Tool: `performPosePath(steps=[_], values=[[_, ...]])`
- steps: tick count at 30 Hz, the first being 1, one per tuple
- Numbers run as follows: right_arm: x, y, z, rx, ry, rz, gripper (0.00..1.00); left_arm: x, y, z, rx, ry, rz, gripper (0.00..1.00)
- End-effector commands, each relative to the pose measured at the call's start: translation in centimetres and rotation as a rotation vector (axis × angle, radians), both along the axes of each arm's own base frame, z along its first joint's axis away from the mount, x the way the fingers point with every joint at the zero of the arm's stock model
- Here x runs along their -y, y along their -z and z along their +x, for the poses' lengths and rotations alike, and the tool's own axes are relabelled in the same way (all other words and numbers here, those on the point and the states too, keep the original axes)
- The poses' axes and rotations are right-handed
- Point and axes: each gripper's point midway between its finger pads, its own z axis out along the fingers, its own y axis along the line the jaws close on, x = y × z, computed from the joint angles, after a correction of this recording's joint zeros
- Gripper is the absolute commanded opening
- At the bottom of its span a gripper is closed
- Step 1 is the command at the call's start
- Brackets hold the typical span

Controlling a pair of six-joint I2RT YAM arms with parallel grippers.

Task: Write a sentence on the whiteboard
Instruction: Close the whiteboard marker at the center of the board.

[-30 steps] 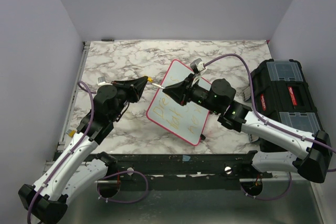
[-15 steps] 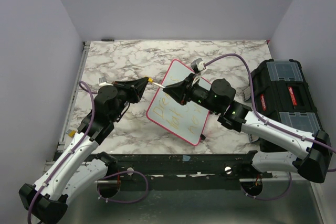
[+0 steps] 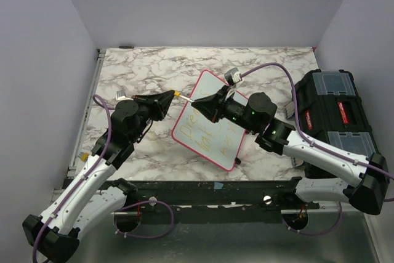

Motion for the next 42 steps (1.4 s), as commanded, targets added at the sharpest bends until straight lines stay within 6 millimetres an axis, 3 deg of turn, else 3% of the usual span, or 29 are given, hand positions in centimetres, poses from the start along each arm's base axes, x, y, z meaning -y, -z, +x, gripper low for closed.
performPosePath(steps=[1,42], values=[[-0.18,-0.9,0.44,0.012,0.02,0.025,0.01,0.51,-0.15,-0.28,0.007,0.029,-0.015,0.0],[-0.65,-0.19,1.08,0.007,0.034,-0.003,0.01,0.91,-0.45,-0.56,0.019,0.055,-0.034,0.0]])
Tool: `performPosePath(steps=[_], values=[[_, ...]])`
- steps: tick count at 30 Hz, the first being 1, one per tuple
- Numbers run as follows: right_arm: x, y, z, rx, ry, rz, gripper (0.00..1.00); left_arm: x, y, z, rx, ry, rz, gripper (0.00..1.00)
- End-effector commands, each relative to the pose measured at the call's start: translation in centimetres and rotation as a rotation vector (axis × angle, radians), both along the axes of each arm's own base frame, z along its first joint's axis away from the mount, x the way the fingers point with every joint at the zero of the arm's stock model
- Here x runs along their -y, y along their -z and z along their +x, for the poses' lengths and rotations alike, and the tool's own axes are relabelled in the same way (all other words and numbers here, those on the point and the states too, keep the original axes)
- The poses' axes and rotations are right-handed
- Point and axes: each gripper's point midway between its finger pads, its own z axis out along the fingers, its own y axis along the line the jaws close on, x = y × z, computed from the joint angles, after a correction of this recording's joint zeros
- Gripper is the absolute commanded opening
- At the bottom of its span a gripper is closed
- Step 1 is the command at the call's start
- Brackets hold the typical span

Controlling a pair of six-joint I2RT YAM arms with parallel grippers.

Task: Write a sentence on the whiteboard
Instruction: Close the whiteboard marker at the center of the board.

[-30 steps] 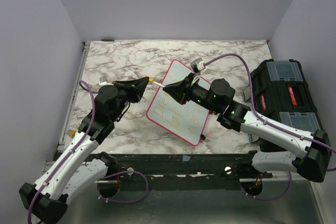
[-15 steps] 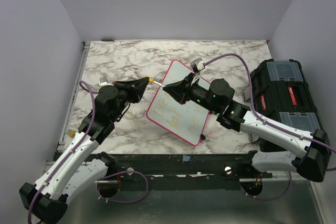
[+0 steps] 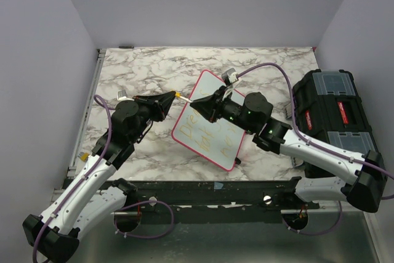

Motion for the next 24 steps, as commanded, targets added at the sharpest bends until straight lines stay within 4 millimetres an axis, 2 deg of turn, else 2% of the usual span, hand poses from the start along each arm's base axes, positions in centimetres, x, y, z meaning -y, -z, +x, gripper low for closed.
performPosePath(steps=[1,12,24], values=[[-0.3,-1.1,0.5,0.018,0.018,0.012,0.01,0.6,-0.7,-0.4,0.026,0.035,-0.026,0.0],[-0.7,-1.0,1.8,0.031,0.055,-0.016,0.01,0.7,-0.8,-0.7,0.04,0.049,-0.015,0.0],[-2.4,-0.6,2.1,0.074,-0.002,-0.093,0.01,0.8,-1.2,-1.1,0.074,0.07,0.014,0.0]])
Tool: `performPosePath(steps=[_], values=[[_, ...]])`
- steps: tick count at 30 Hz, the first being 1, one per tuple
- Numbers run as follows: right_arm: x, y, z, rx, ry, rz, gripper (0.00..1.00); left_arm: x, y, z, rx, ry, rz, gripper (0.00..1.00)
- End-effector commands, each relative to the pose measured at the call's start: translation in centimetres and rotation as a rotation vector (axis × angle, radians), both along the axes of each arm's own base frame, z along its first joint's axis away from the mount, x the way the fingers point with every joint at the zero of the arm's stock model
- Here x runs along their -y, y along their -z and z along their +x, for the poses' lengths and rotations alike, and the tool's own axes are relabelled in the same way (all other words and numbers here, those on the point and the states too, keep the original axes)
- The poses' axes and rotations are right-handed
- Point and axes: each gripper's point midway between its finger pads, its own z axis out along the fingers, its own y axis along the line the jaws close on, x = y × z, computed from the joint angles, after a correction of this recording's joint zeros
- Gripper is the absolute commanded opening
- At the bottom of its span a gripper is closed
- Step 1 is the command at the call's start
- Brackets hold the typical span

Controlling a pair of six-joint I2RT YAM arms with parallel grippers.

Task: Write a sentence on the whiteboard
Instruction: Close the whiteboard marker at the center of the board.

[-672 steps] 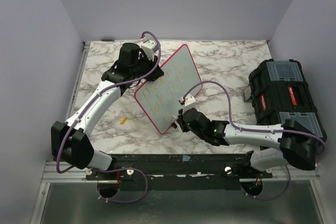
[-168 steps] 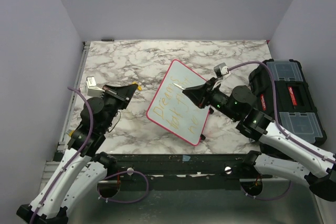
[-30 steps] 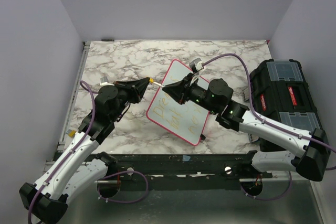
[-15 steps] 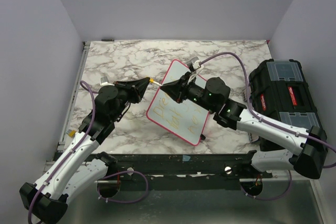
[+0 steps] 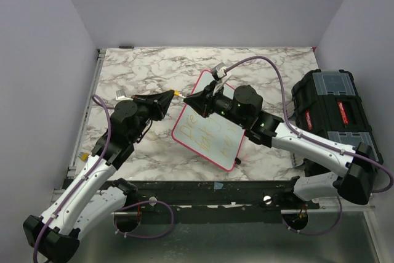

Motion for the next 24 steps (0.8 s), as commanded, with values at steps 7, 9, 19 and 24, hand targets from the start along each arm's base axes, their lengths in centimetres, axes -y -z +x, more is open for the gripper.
performPosePath(steps=[7,9,19,24], values=[[-1.7,-0.4,0.5,0.124,-0.067,-0.094,0.01,1.1,-1.2,-1.7,0.064,0.093,0.003,0.0],[-1.8,-0.3,0.6,0.15,-0.07,-0.111,0.01,1.2,-1.3,-1.7,0.07,0.096,0.005,0.0],[-1.6,-0.5,0.7,0.325,-0.096,-0.177,0.01,1.9,-1.8,-1.8,0.095,0.13,0.008,0.0],[-1.6,-0.2,1.5,0.391,-0.075,-0.219,0.01,3.2,-2.4,-2.1,0.107,0.192,0.009,0.0]])
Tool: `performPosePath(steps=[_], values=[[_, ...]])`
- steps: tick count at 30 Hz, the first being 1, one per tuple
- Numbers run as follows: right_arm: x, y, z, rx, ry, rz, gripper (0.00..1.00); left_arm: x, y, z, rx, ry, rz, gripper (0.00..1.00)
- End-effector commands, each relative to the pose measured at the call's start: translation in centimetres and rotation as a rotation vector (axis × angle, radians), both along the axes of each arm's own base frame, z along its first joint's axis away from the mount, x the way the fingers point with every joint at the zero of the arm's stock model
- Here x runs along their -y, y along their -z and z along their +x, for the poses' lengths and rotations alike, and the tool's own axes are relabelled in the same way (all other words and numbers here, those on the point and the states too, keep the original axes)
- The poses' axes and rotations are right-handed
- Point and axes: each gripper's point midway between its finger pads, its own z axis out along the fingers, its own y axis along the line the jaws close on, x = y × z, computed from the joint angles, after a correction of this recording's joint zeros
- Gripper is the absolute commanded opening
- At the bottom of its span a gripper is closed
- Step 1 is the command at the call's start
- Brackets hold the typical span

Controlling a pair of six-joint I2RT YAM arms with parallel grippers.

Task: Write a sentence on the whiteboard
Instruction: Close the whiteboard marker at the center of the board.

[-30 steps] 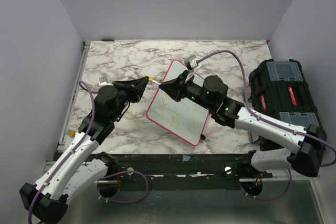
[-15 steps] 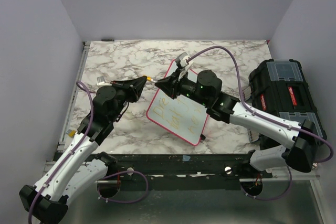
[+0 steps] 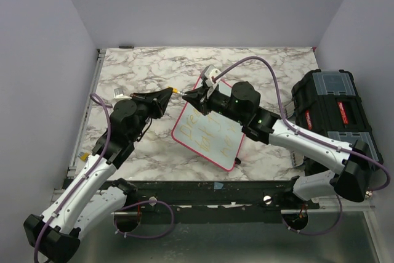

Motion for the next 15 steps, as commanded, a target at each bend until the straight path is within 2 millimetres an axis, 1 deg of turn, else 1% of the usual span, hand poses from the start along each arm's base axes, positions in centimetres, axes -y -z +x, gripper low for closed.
performPosePath(steps=[1,5,10,15], values=[[-0.6,0.2,0.9,0.12,0.001,-0.035,0.01,3.9,-2.1,-2.5,0.064,0.225,-0.02,0.0],[-0.9,0.5,0.5,0.183,-0.032,-0.057,0.01,5.3,-2.4,-2.9,0.068,0.27,-0.027,0.0],[-1.1,1.1,0.2,0.236,-0.062,-0.093,0.01,6.4,-2.4,-3.1,0.063,0.304,-0.022,0.0],[-1.1,1.5,0.1,0.285,-0.068,-0.106,0.01,7.4,-3.3,-3.9,0.077,0.352,-0.036,0.0]])
